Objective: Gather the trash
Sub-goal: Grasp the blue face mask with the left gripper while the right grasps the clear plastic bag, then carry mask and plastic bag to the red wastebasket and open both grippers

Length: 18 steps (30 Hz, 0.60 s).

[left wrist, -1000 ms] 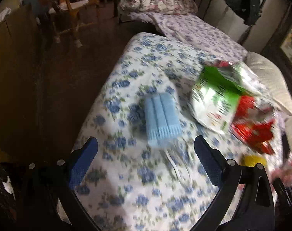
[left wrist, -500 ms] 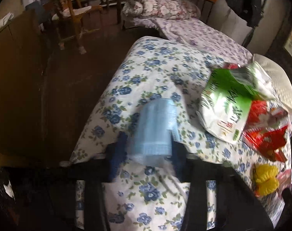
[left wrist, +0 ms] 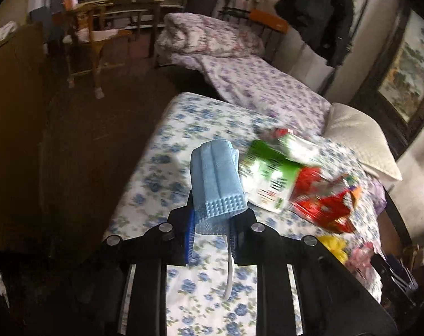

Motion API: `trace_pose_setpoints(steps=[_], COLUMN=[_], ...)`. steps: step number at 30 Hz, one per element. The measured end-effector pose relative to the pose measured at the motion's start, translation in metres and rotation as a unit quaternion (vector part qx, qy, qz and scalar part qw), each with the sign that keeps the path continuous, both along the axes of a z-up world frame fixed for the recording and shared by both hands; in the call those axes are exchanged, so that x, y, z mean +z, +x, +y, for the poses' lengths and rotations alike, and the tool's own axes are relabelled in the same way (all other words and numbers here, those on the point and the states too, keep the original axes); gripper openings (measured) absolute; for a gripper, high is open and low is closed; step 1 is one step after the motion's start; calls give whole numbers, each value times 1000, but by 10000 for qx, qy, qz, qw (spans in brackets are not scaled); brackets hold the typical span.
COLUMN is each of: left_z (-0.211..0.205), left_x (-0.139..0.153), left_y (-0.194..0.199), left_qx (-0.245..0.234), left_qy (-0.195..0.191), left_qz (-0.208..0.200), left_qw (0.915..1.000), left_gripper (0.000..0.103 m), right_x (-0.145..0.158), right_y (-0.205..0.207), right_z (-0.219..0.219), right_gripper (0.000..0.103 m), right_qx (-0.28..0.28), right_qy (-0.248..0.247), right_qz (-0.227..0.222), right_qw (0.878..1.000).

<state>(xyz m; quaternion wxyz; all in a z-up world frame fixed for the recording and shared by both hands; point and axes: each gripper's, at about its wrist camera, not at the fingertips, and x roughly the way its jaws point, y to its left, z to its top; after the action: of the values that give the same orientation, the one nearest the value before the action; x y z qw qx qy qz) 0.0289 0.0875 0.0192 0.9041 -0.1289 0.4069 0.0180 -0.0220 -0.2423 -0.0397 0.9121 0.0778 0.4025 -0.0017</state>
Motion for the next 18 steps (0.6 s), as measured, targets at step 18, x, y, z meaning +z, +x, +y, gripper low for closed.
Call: trace_pose_setpoints(steps=[18], left_z=[-31], left_x=[-5], left_y=[-2], left_qx=[-627], left_qy=[121], left_qz=[25], left_qw=[9980], left_gripper=[23], right_x=[-15], right_y=[11], right_z=[18], right_gripper=[55], right_qx=[720], right_qy=[329], right_qz=[249], right_qw=[9966])
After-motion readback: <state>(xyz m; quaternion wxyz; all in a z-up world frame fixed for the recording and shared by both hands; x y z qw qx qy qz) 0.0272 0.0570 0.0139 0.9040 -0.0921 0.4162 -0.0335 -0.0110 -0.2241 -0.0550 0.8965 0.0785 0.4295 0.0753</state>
